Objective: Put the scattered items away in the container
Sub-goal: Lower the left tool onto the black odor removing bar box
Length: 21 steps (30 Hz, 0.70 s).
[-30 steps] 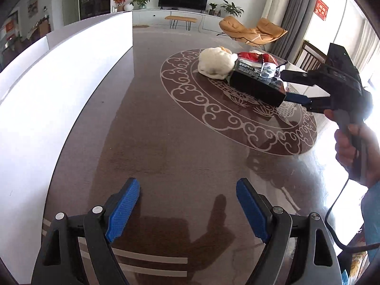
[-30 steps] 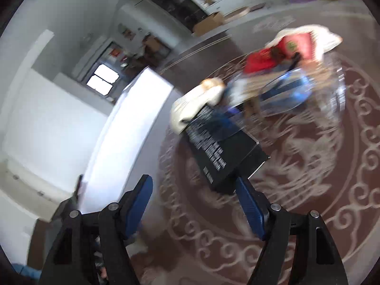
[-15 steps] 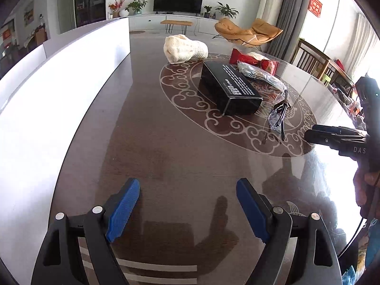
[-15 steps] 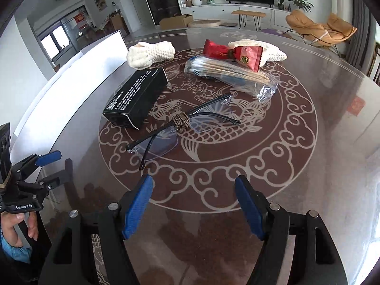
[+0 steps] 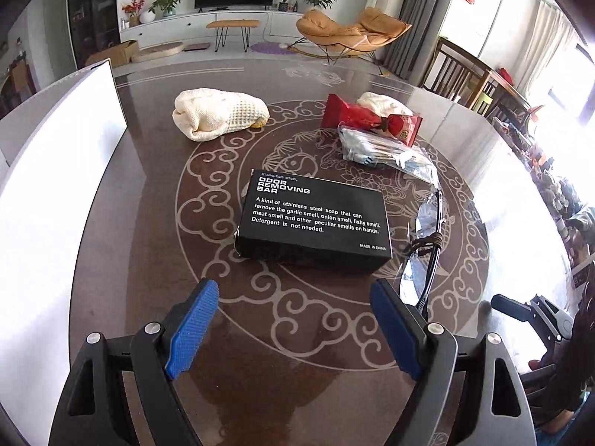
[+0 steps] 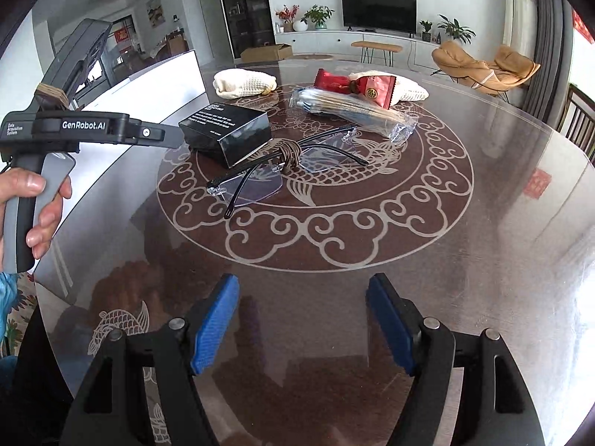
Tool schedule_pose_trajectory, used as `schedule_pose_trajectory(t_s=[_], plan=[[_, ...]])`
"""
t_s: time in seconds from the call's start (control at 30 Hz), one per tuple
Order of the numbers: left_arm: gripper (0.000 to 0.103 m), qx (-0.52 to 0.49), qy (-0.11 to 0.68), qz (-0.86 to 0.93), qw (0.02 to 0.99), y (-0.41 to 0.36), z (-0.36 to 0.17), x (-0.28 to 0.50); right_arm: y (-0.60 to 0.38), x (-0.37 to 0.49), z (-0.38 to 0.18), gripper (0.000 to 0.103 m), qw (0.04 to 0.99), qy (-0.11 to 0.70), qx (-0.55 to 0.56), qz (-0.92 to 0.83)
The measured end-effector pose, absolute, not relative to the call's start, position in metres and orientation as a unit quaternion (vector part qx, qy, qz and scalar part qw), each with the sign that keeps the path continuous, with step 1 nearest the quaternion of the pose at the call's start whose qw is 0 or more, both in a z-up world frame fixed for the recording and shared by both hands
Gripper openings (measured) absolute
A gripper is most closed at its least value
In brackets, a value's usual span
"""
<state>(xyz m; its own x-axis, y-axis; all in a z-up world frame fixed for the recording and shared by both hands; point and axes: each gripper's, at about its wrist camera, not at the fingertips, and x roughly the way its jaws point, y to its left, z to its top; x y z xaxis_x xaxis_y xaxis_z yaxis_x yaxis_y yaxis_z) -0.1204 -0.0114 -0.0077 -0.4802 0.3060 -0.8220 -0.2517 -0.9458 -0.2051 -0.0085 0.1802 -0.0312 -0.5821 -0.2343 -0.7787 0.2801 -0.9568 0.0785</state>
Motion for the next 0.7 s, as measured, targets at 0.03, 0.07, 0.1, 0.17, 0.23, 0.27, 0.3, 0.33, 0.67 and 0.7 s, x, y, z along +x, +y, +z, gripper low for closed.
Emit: schedule_pose_trajectory(t_s=[0.03,0.07,0.1,0.17,0.23,0.27,0.3,0.33,0.67,0.7], plan=[[0.083,-0.482,-0.054,0.860,0.161,-0.015,-0.005,-0.121,0.179,-0.009,-0.032,0.074,0.142,0.031,0.434,-0.889],[0.083,-0.479,-0.081,0.860,0.158,-0.017,-0.003,-0.121,0.177,-0.009,-0.032,0.074,0.139,0.038,0.435,-0.889],[0.083,-0.476,-0.104,0.860,0.150,-0.017,0.000,-0.121,0.174,-0.009,-0.033,0.075,0.136,0.046,0.436,-0.889],[0.083,-0.470,-0.130,0.865,0.116,-0.012,0.006,-0.124,0.169,-0.008,-0.035,0.076,0.129,0.065,0.437,-0.888],[0.083,-0.467,-0.140,0.869,0.080,-0.001,0.010,-0.134,0.169,-0.009,-0.035,0.077,0.130,0.064,0.438,-0.887],[0.083,-0.466,-0.141,0.872,0.060,0.005,0.011,-0.139,0.170,-0.009,-0.035,0.078,0.132,0.061,0.438,-0.887],[0.083,-0.465,-0.140,0.874,0.034,0.011,0.010,-0.144,0.170,-0.010,-0.035,0.078,0.132,0.060,0.438,-0.887],[0.083,-0.465,-0.142,0.874,0.006,0.015,0.008,-0.149,0.170,-0.009,-0.035,0.078,0.132,0.060,0.438,-0.887],[0.085,-0.489,-0.185,0.848,-0.091,0.024,-0.029,-0.174,0.171,-0.010,-0.035,0.078,0.134,0.055,0.437,-0.887],[0.086,-0.490,-0.188,0.847,-0.086,0.024,-0.031,-0.176,0.172,-0.010,-0.035,0.077,0.135,0.053,0.437,-0.888]])
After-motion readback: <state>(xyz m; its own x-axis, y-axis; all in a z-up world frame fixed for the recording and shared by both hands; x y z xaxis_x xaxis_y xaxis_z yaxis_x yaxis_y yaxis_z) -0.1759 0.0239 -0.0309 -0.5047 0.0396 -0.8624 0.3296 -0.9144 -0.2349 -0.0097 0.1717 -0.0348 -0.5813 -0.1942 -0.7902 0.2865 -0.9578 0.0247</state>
